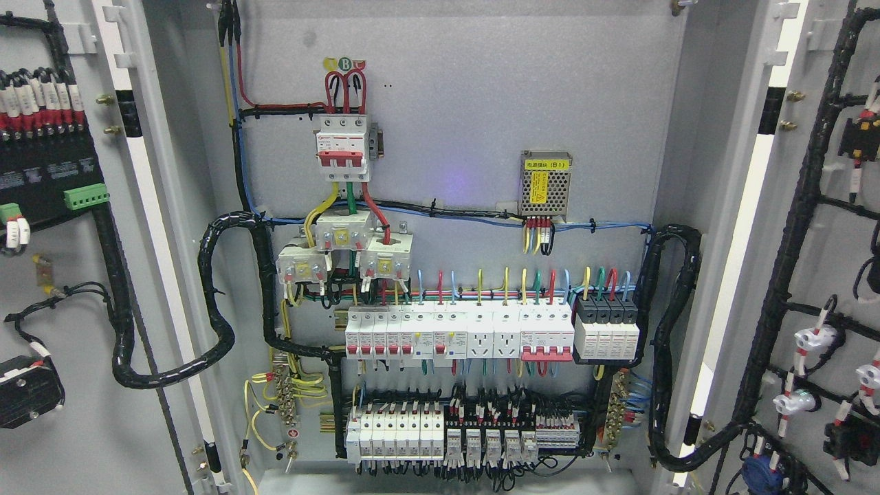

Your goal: Open door with both hands

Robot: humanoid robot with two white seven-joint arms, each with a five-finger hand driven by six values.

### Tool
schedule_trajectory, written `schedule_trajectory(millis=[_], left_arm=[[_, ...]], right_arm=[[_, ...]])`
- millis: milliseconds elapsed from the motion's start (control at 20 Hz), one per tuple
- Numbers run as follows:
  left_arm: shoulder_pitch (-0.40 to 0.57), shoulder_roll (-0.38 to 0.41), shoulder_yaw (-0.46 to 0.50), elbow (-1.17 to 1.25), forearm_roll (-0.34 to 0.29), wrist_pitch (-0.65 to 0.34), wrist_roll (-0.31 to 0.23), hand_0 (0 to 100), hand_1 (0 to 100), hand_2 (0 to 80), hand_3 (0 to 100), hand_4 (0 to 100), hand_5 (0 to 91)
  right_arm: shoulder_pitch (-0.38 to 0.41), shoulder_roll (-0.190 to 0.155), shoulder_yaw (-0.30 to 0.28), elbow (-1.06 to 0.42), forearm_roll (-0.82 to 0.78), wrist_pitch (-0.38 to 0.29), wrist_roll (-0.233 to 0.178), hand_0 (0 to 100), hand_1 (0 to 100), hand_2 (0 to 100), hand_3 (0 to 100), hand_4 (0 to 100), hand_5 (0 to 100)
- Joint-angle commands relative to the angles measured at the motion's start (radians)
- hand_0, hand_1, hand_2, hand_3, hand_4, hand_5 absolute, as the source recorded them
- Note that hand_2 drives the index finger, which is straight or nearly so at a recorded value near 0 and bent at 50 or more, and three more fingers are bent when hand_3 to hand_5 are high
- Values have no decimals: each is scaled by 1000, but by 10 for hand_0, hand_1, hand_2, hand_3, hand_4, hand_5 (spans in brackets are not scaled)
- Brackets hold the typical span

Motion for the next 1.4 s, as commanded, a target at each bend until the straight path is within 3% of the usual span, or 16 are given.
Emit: schedule_trajectory(millis=[0,350,1351], left_arm=[[-105,78,9,285,3,-406,0,120,389,0,0,0,0],[-191,123,-1,417,4,-366,0,120,389,0,0,0,0],[-176,126,-15,349,18,-349,0,120,389,0,0,0,0]], right_arm=[[24,3,-39,18,-4,-3,-4,120,389,0,0,0,0],[42,6,-60,19,-5,-4,-3,120,389,0,0,0,0],[65,11,-80,53,-22,-6,-4,120,389,0,0,0,0]])
